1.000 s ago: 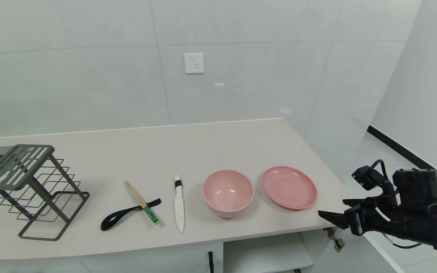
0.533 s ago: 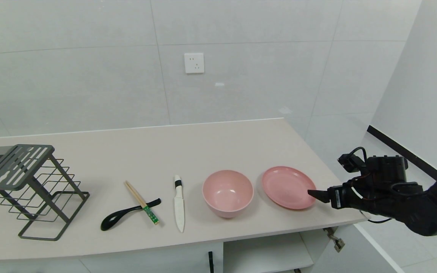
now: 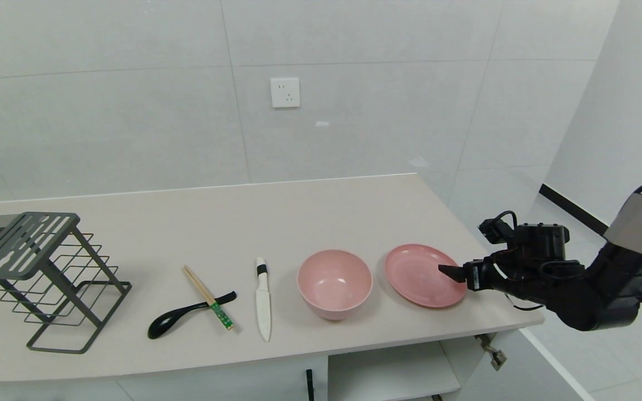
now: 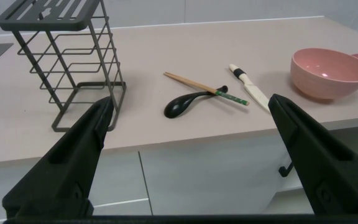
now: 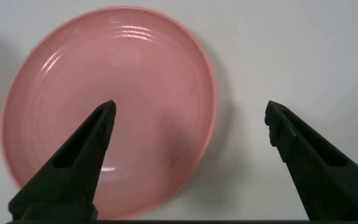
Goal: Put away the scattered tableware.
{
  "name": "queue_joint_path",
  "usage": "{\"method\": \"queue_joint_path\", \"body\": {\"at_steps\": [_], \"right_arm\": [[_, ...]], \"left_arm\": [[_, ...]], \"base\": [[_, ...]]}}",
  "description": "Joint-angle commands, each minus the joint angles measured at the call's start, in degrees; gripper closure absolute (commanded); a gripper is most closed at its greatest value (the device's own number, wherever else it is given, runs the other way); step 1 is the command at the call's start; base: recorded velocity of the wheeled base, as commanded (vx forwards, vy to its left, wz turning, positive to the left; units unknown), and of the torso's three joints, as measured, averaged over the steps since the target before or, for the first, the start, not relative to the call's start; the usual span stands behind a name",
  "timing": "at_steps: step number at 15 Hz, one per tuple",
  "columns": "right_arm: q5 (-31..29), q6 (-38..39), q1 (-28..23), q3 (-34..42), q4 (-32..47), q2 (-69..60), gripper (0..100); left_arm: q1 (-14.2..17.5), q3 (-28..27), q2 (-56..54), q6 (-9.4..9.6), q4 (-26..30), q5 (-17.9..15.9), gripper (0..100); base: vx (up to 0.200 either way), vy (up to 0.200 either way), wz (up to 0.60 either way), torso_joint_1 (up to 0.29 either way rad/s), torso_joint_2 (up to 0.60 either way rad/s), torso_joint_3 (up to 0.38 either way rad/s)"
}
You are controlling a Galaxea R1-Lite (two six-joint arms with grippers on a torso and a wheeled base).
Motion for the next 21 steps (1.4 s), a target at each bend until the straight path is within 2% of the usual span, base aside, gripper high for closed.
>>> {"method": "queue_joint_path", "body": {"at_steps": [1, 5, 8, 9, 11, 14, 18, 21], "right_arm": [[0.02, 0.09, 0.92, -0.4, -1.85, 3.83, 0], [-0.69, 0.26, 3.56, -0.67, -2.2, 4.97, 0], [-1.83, 0.35, 3.56, -1.11, -2.2, 5.93, 0], [-1.83, 0.35, 3.38, -1.55, -2.29, 6.2, 100], [-2.36, 0.26, 3.38, -1.46, -2.11, 6.2, 100], [-6.75, 2.99, 3.03, -1.46, -1.94, 6.55, 100], [-6.66, 3.52, 1.45, -2.78, -2.2, 5.67, 100], [-6.49, 13.01, 2.33, -1.9, -2.2, -1.27, 100]], "left_arm": [[0.0, 0.0, 0.07, 0.02, 0.0, -0.04, 0], [0.0, 0.0, 0.07, 0.02, 0.0, -0.04, 0], [0.0, 0.0, 0.07, 0.02, 0.0, -0.04, 0], [0.0, 0.0, 0.07, 0.02, 0.0, -0.04, 0], [0.0, 0.0, 0.07, 0.02, 0.0, -0.04, 0], [0.0, 0.0, 0.07, 0.02, 0.0, -0.04, 0], [0.0, 0.0, 0.07, 0.02, 0.0, -0.13, 0], [0.0, 0.0, 0.07, 0.02, 0.0, -0.04, 0]], "base": [[0.0, 0.0, 0.0, 0.0, 0.0, 0.0], [0.0, 0.0, 0.0, 0.0, 0.0, 0.0], [0.0, 0.0, 0.0, 0.0, 0.0, 0.0], [0.0, 0.0, 0.0, 0.0, 0.0, 0.0], [0.0, 0.0, 0.0, 0.0, 0.0, 0.0], [0.0, 0.0, 0.0, 0.0, 0.0, 0.0], [0.0, 0.0, 0.0, 0.0, 0.0, 0.0], [0.0, 0.0, 0.0, 0.0, 0.0, 0.0]]}}
